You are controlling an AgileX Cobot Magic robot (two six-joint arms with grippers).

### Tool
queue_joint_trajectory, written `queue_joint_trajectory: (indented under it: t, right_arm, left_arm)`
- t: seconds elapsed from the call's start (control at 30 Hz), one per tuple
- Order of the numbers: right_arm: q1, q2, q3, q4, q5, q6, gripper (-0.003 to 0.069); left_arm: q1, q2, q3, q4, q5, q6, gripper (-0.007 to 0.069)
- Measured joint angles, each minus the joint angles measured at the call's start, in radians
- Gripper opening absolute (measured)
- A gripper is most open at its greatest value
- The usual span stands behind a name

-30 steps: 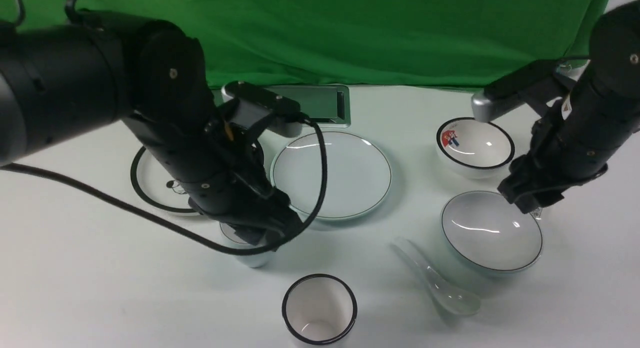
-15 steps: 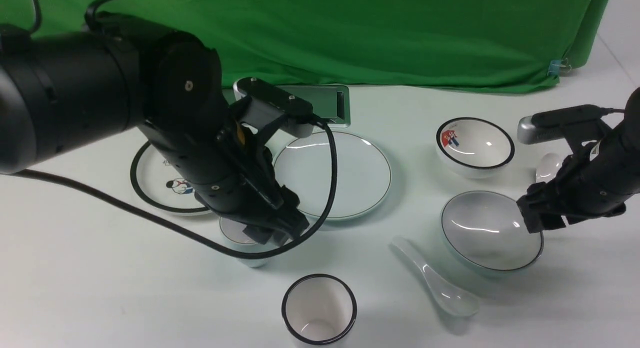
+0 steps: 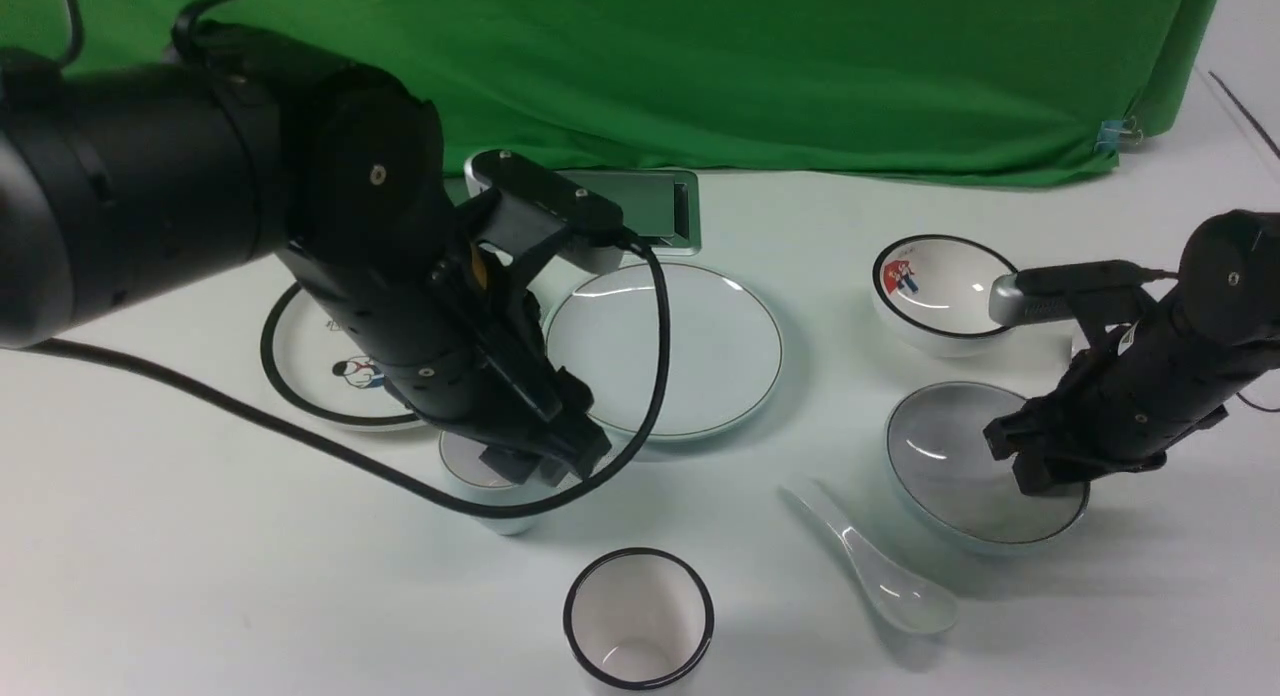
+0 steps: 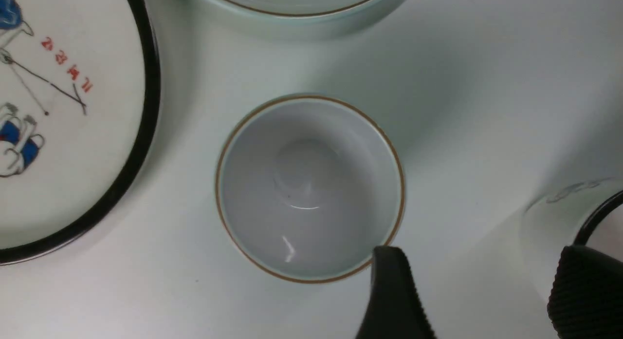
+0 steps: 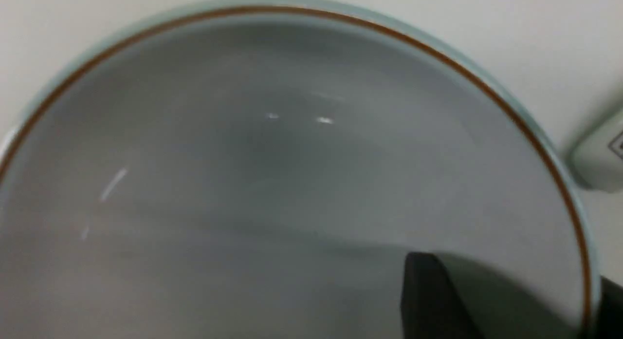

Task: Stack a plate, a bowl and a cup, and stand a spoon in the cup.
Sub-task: Use the right arm to grab a blue rice bowl, then use the right arm to put the blue rice bowl into the blue large plate in the middle

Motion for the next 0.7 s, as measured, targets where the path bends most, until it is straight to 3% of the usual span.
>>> queue_joint_trajectory:
  t: [0.2,0.37,0.57,0.7]
  right_arm:
    - [0.013,-0.046,-0.077,0.027,0.092,-0.064,0.0074]
    - [0.098,-0.078,-0.256,-0.001,0.186,-0.108,0.0074]
    - [0.270,0.030,-0.528,0.010,0.187,-0.108,0.0074]
    - [0.316,0.167,-0.674,0.014,0.189,-0.076,0.0074]
  left_arm:
    - [0.000,-0.035,0.000,0.177,0.027,-0.121,0.0379]
    - [0.026,-0.151,0.000,0.328,0.055,-0.235,0.0379]
    - [0.185,-0.242,0.000,0.290,0.076,-0.249,0.0379]
    - [0.297,-0.245,0.000,0.200,0.098,-0.223,0.0379]
